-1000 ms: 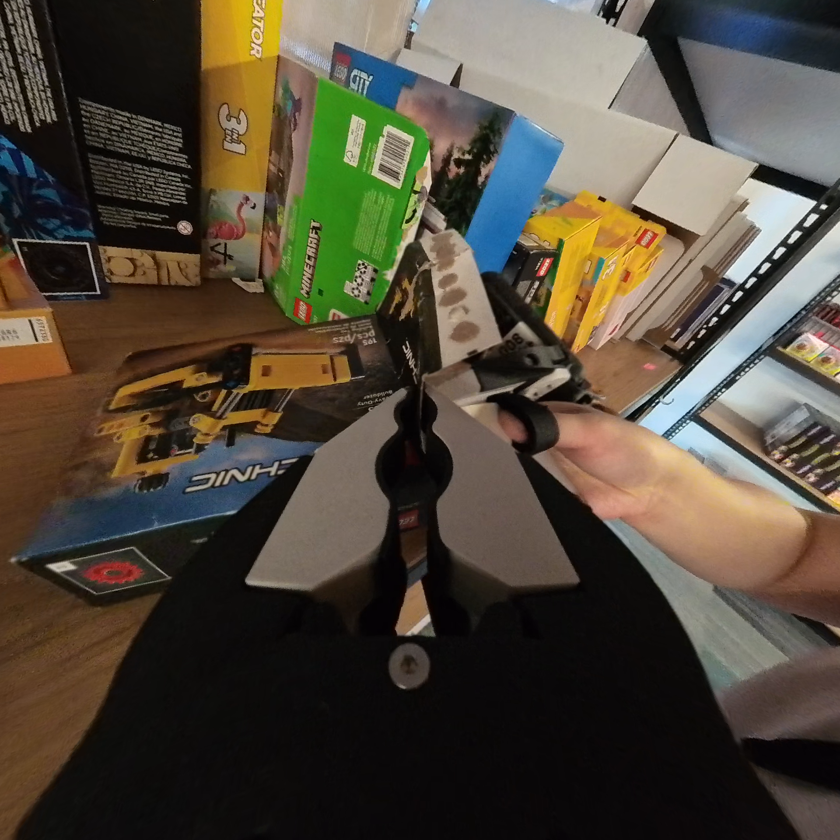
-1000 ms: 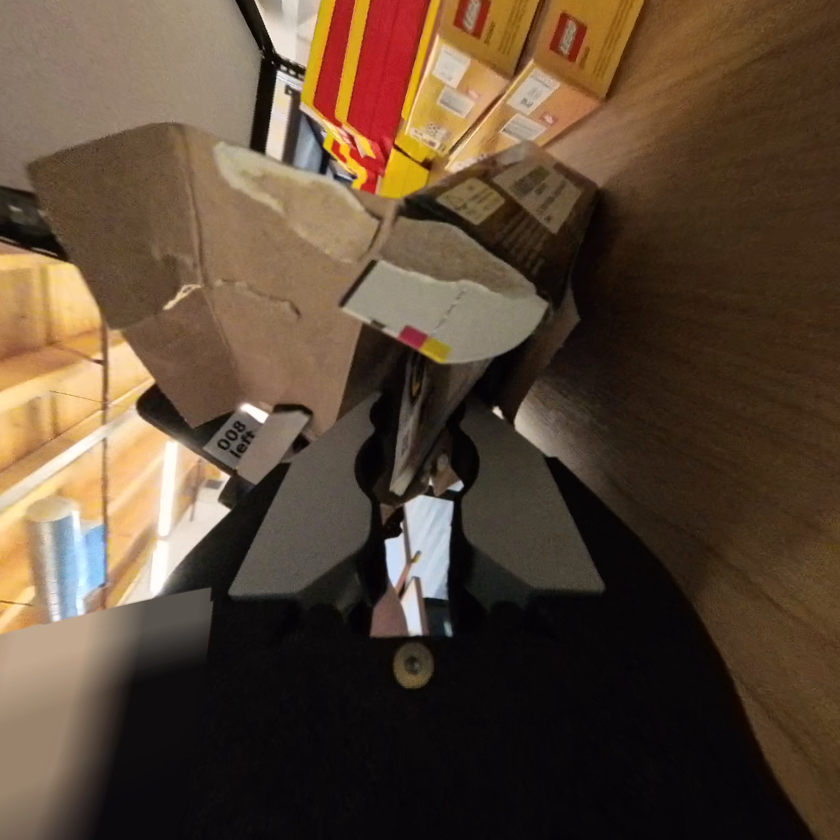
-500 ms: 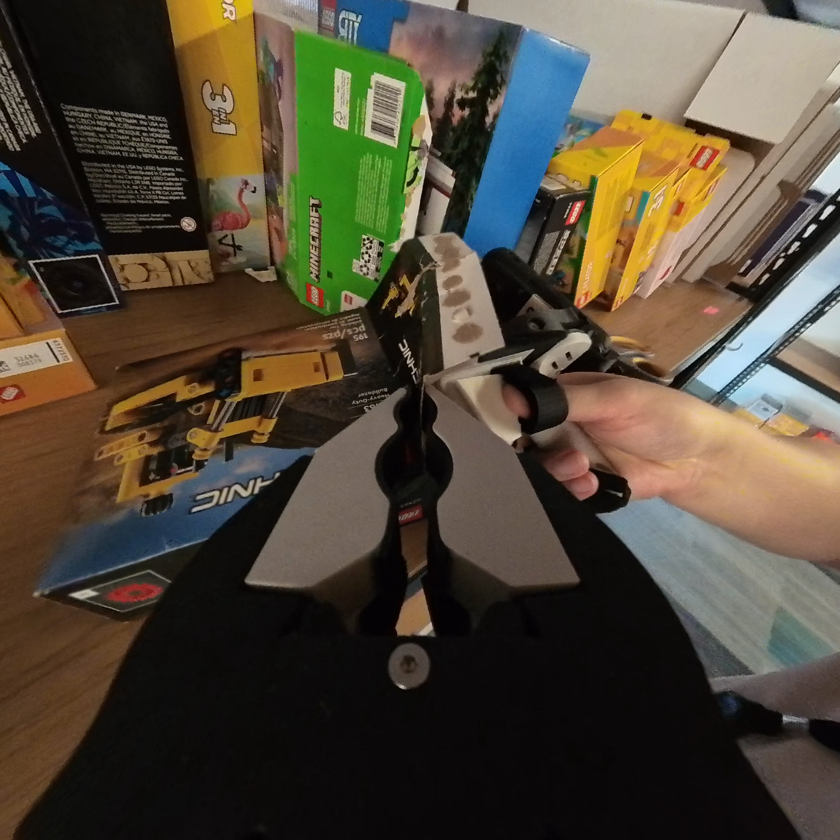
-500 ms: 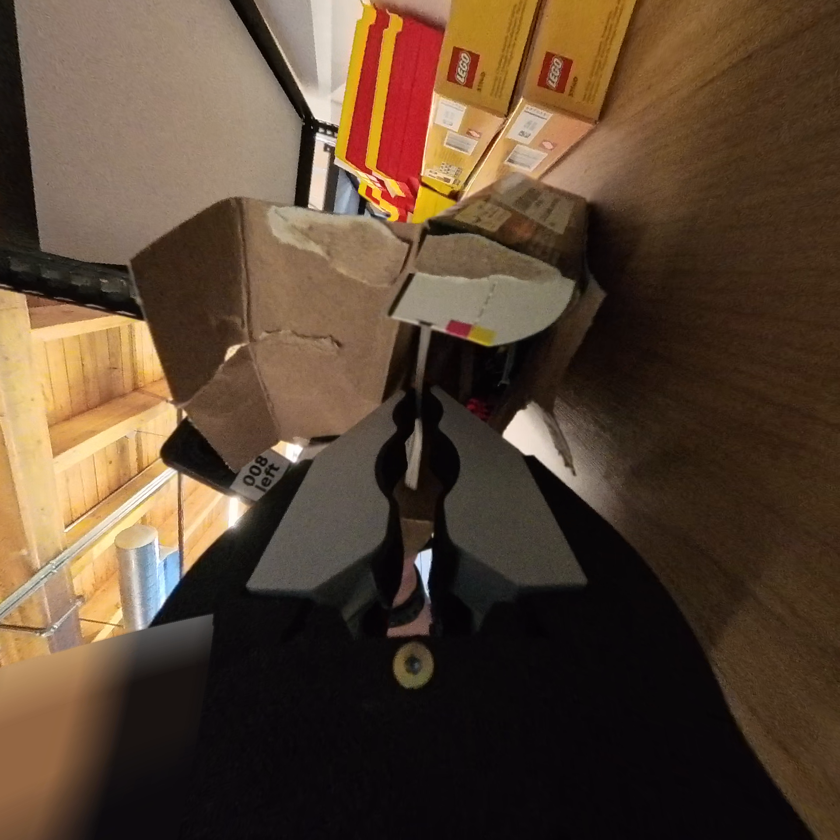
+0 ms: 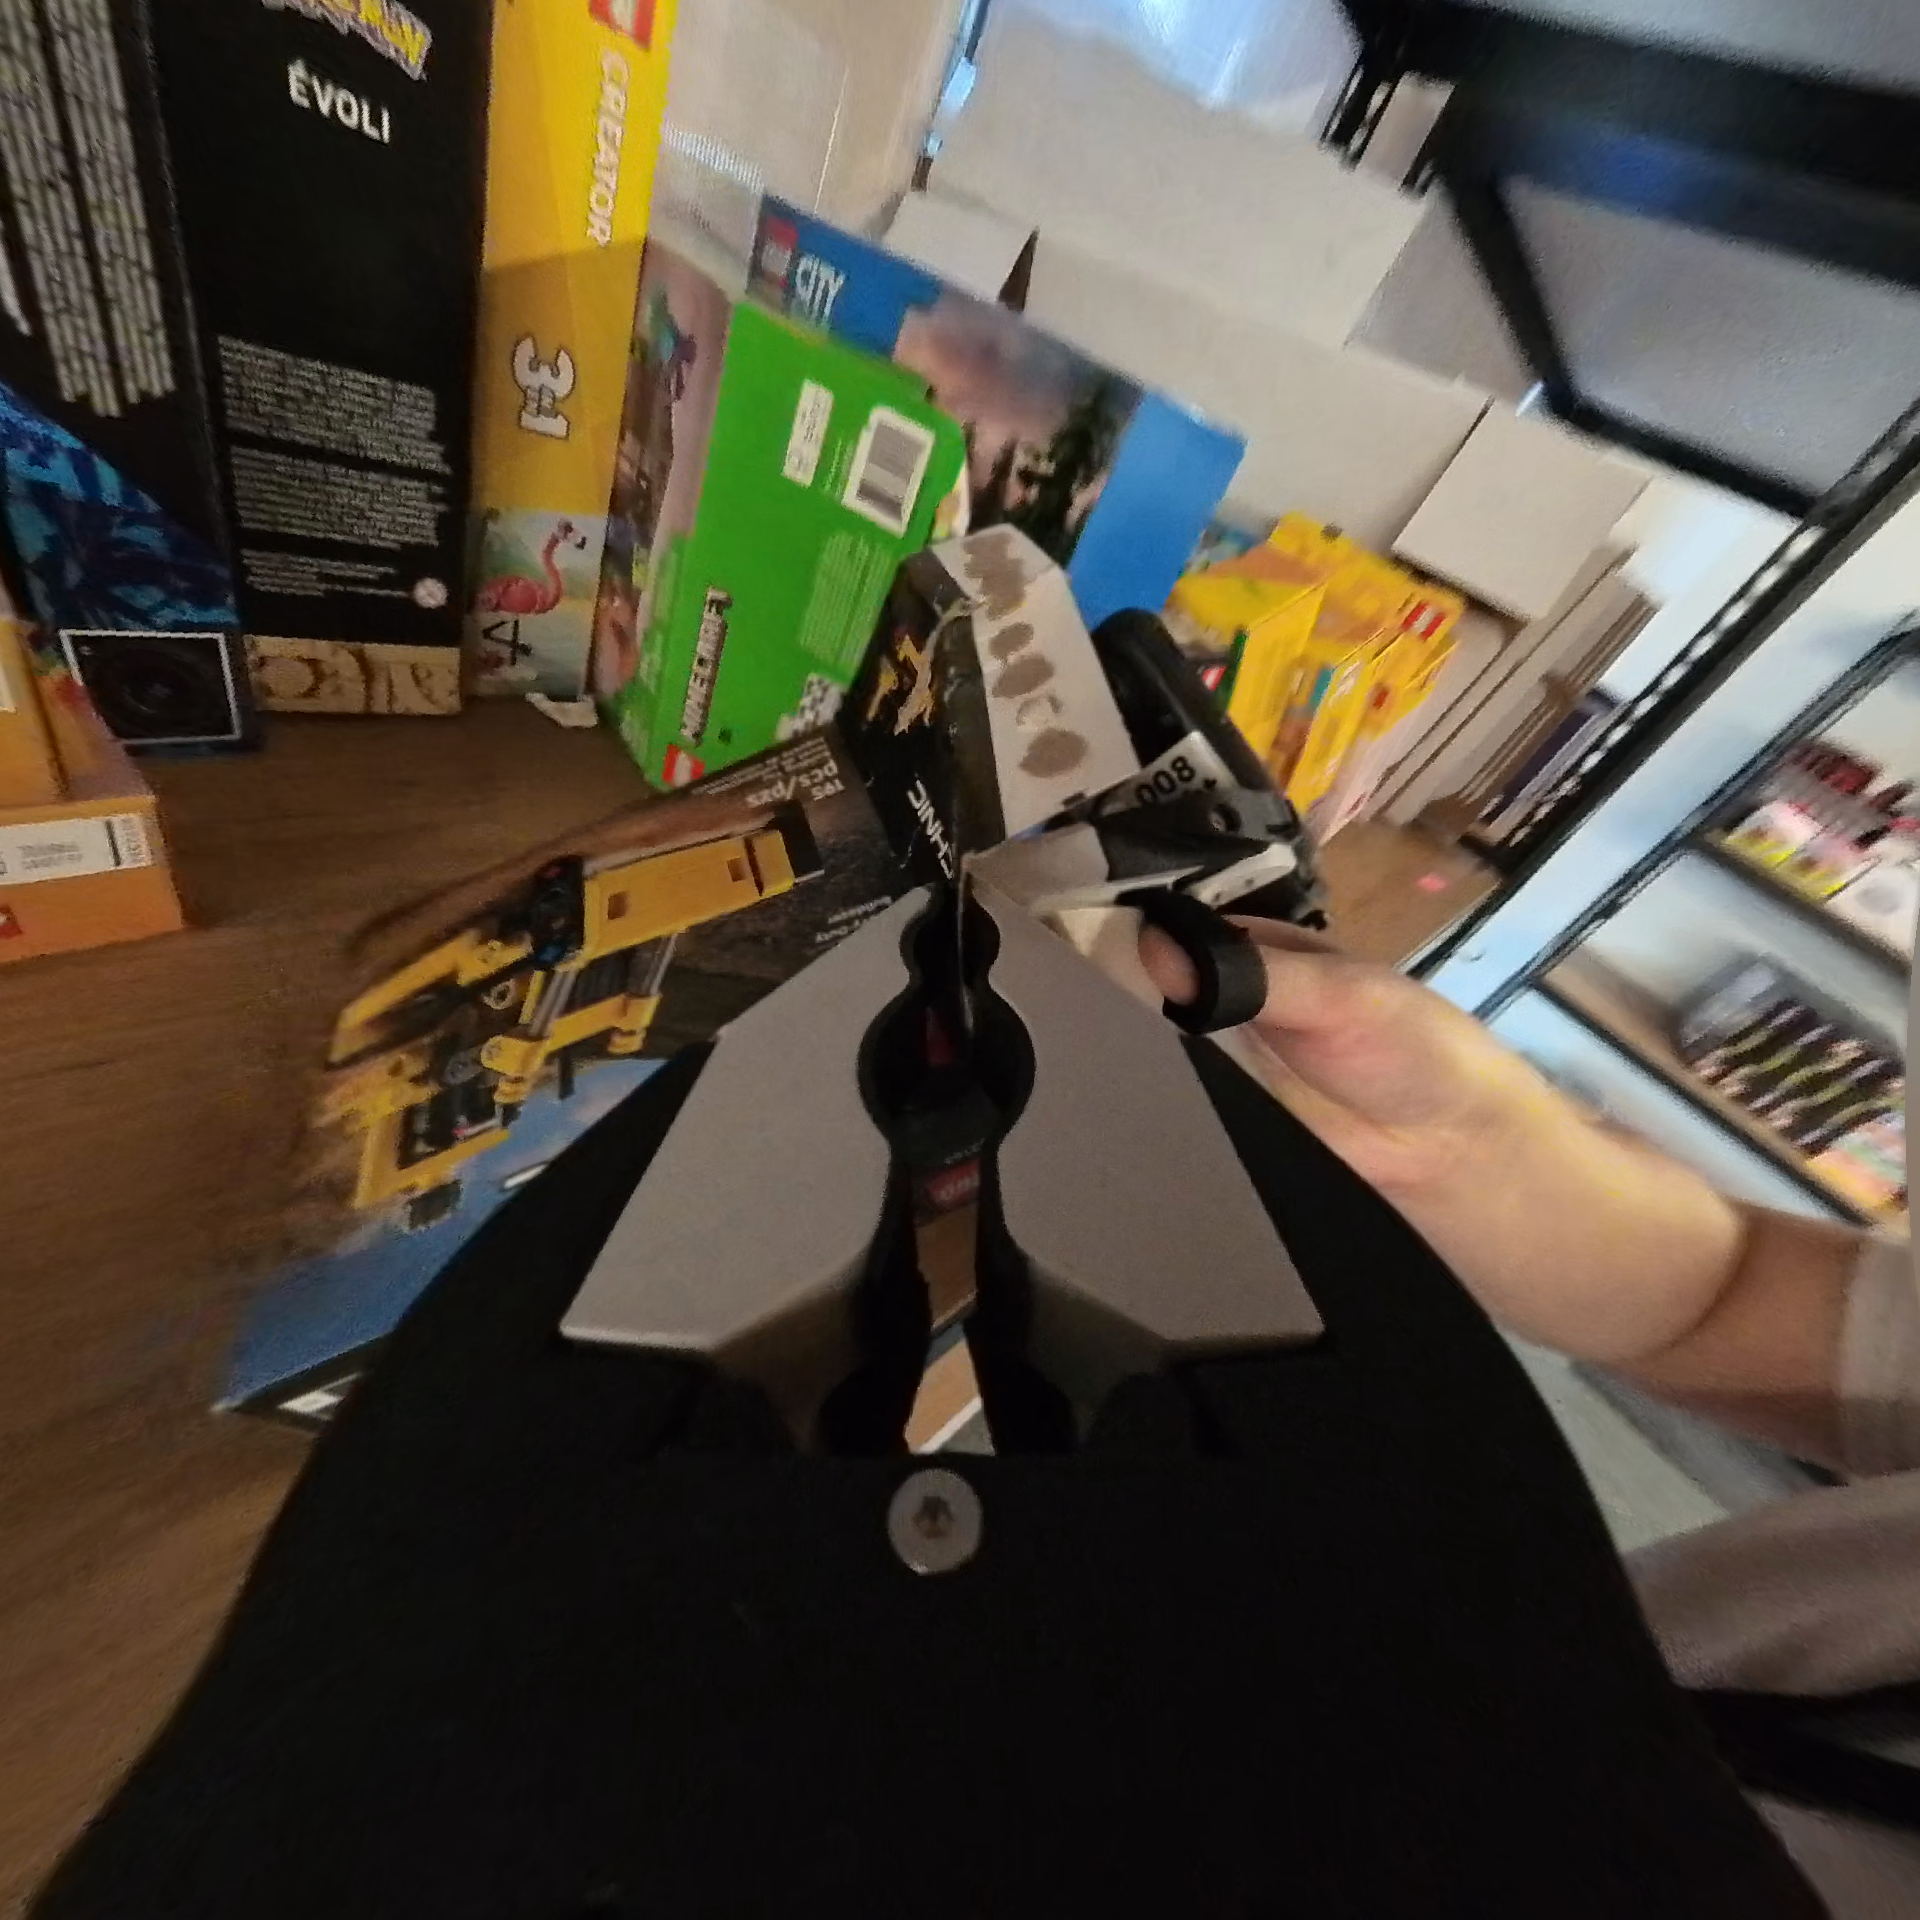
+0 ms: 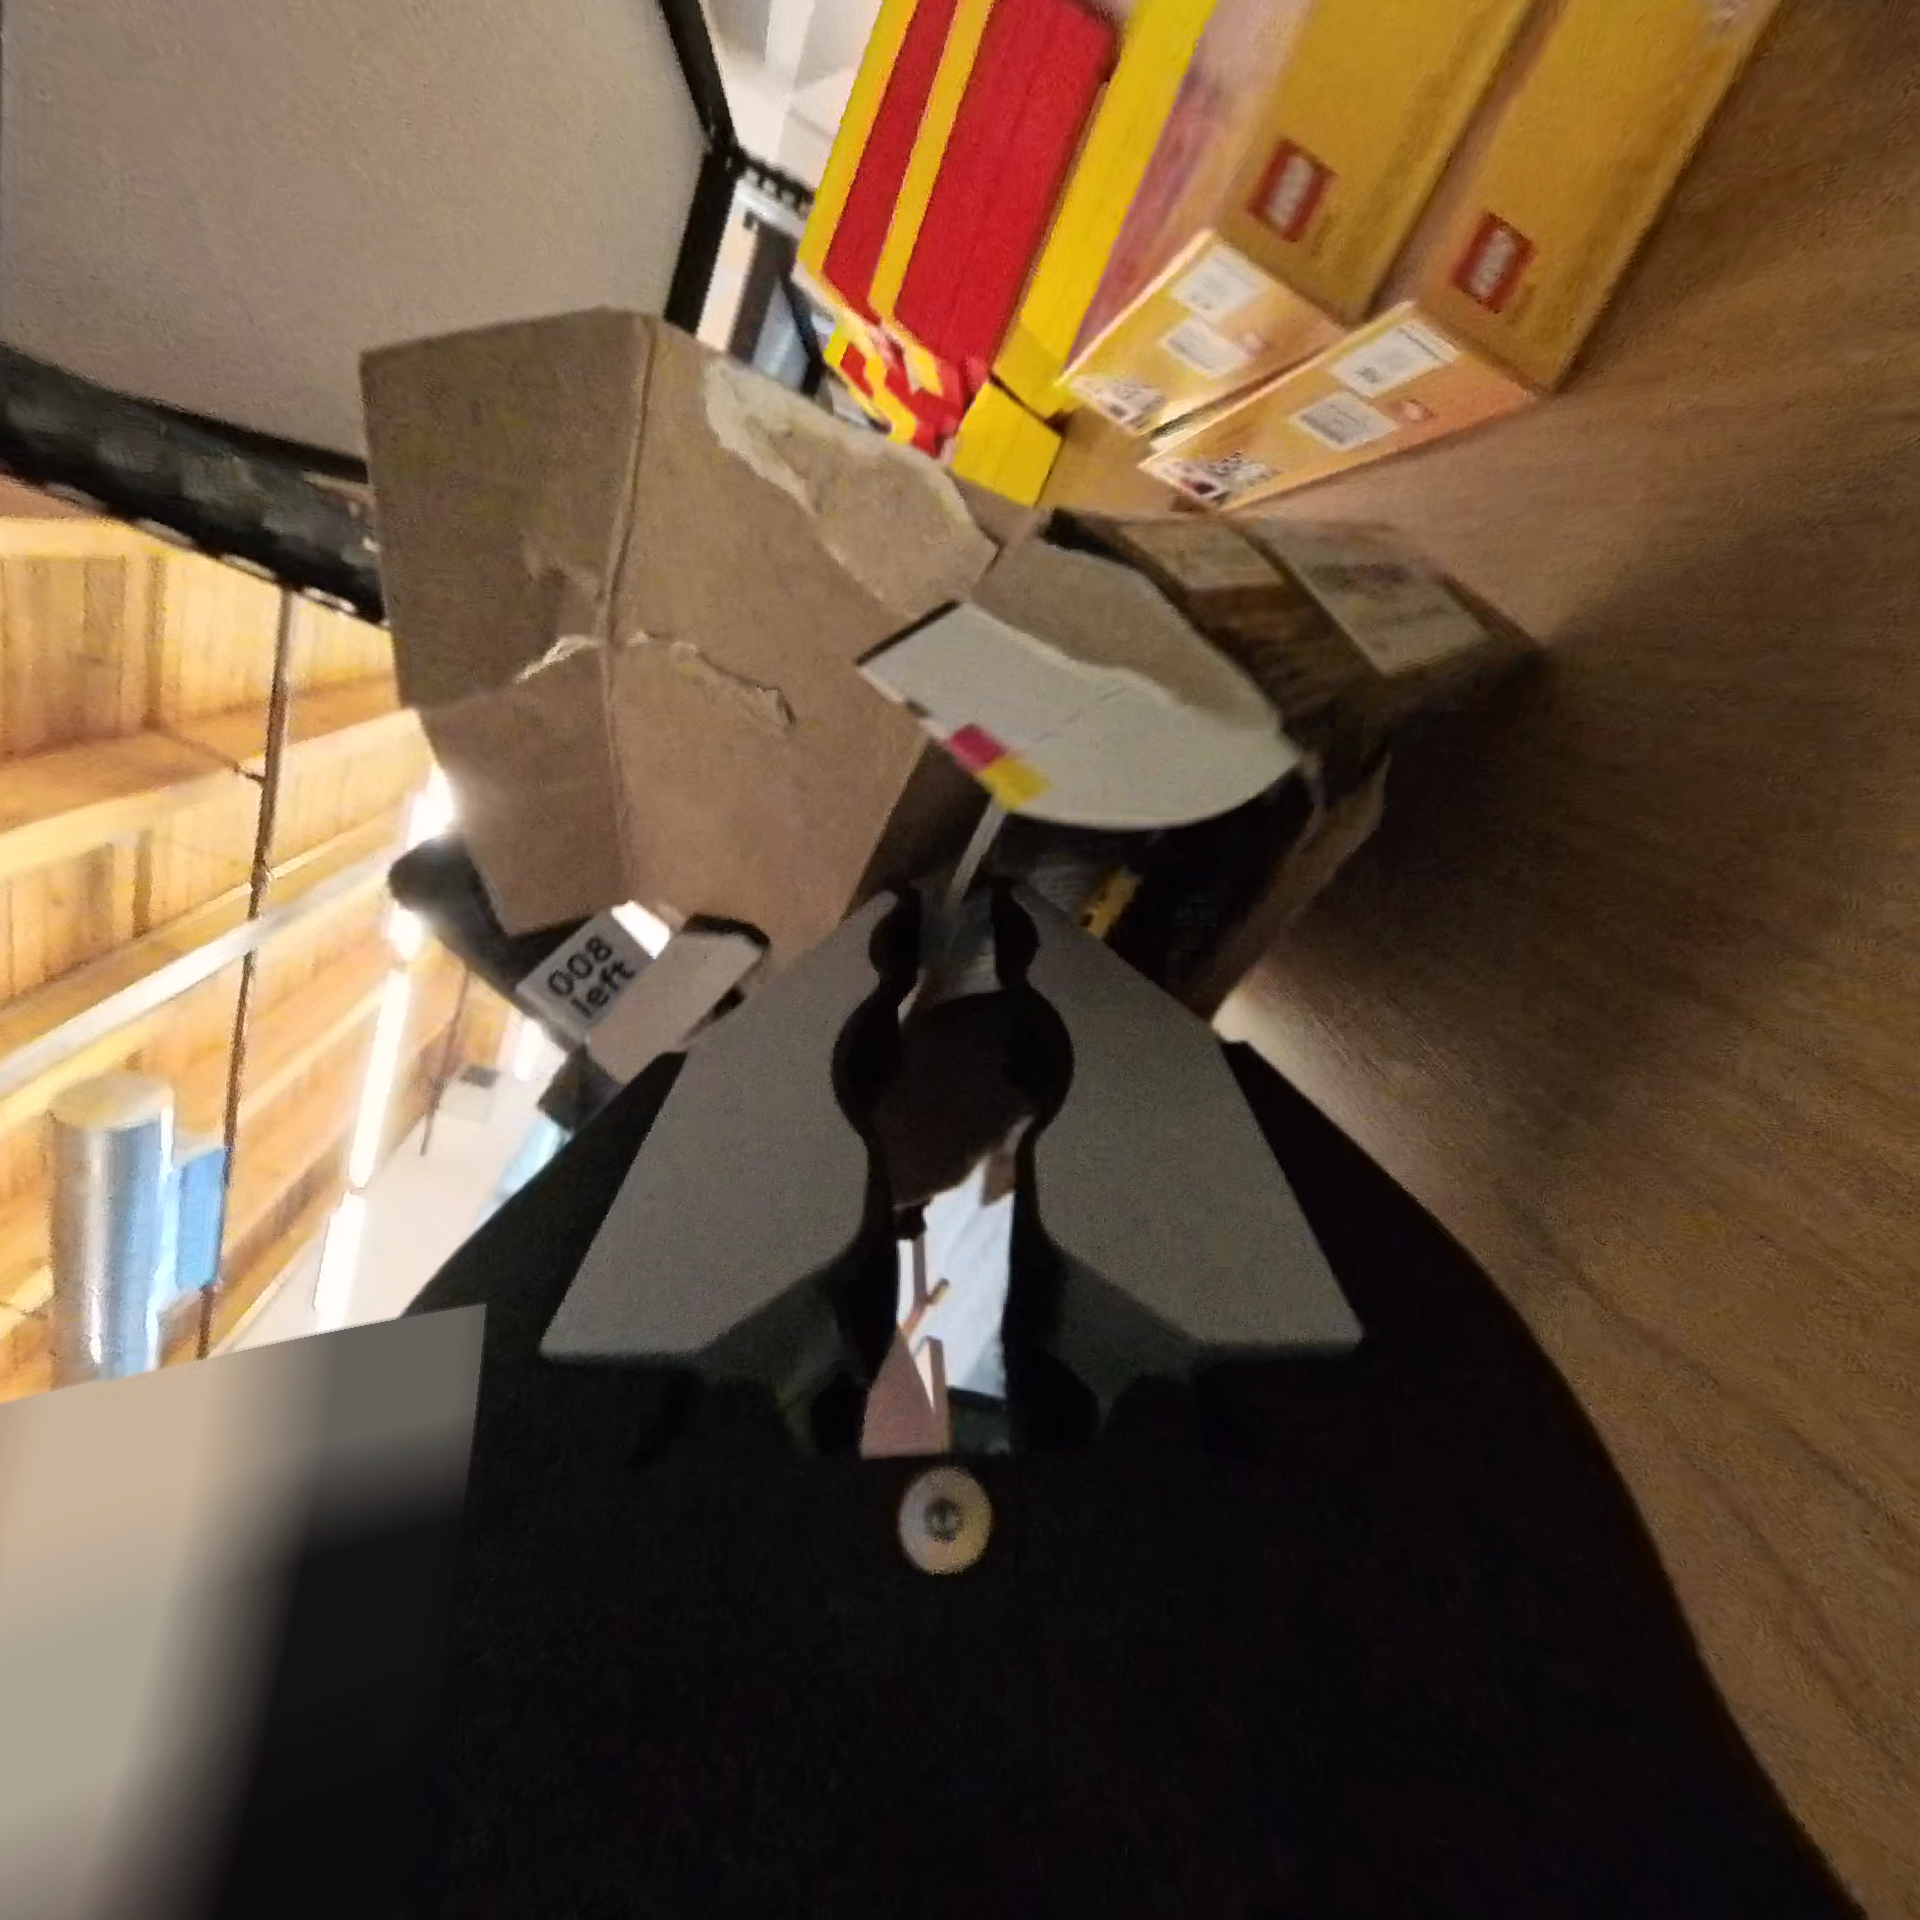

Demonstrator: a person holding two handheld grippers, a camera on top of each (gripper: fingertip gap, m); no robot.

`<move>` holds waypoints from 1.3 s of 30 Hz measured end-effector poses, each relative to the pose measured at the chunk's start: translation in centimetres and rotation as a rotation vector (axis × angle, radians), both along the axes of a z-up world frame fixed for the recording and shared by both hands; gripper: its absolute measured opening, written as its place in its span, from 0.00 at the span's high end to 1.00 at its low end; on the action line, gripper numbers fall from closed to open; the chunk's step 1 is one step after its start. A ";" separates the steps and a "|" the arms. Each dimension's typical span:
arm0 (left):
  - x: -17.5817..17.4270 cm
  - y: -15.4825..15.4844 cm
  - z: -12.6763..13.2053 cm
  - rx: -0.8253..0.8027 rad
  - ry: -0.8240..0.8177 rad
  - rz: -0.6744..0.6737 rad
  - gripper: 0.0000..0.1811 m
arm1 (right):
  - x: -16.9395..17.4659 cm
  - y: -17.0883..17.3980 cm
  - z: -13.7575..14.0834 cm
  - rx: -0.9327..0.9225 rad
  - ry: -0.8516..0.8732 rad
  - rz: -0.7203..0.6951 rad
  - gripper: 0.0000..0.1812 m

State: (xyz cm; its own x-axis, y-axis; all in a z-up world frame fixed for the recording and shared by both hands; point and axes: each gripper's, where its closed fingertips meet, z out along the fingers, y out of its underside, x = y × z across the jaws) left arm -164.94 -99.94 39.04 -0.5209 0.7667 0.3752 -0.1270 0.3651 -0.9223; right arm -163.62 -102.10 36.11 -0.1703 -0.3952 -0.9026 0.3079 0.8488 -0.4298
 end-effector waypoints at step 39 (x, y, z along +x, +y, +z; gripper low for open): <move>3.4 -3.6 2.2 0.110 0.028 -0.398 1.00 | -4.4 3.0 9.7 -1.196 0.735 -0.225 0.80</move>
State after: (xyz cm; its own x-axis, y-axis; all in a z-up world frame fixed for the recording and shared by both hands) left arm -161.54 -103.59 41.23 -0.1805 0.8608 0.4759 0.0195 0.4869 -0.8733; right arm -168.01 -99.08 45.78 -0.6076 -0.7469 0.2703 -0.2182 -0.1703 -0.9609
